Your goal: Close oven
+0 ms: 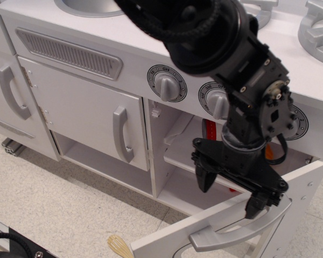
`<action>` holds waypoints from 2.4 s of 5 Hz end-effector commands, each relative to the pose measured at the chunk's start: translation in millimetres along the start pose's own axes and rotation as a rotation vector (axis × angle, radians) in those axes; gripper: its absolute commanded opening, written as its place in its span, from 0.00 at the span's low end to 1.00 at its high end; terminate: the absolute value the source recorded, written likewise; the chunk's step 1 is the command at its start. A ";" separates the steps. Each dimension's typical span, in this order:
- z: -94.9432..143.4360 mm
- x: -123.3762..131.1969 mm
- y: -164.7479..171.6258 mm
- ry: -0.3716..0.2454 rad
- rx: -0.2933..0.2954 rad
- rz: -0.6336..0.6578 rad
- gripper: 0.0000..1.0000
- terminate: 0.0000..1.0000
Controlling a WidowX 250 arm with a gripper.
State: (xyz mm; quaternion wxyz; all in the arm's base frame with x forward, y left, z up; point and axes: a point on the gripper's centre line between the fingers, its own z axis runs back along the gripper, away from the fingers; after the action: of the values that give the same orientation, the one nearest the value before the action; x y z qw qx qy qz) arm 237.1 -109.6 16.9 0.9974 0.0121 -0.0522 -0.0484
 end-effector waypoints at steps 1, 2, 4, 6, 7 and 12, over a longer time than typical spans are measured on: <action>3.3 10.2 20.8 -0.056 0.088 0.093 1.00 0.00; 4.2 16.9 33.8 -0.071 0.133 0.143 1.00 0.00; 40.8 27.2 44.8 -0.118 0.135 0.211 1.00 0.00; 37.2 -8.6 27.5 -0.082 0.116 0.149 1.00 0.00; 14.4 -31.3 17.1 -0.037 0.110 0.168 1.00 0.00; -44.9 -5.8 65.4 -0.037 0.065 0.428 1.00 0.00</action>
State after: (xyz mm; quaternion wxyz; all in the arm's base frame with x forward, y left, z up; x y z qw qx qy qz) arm 243.1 -39.9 -34.1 0.9834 0.0350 -0.0633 0.1662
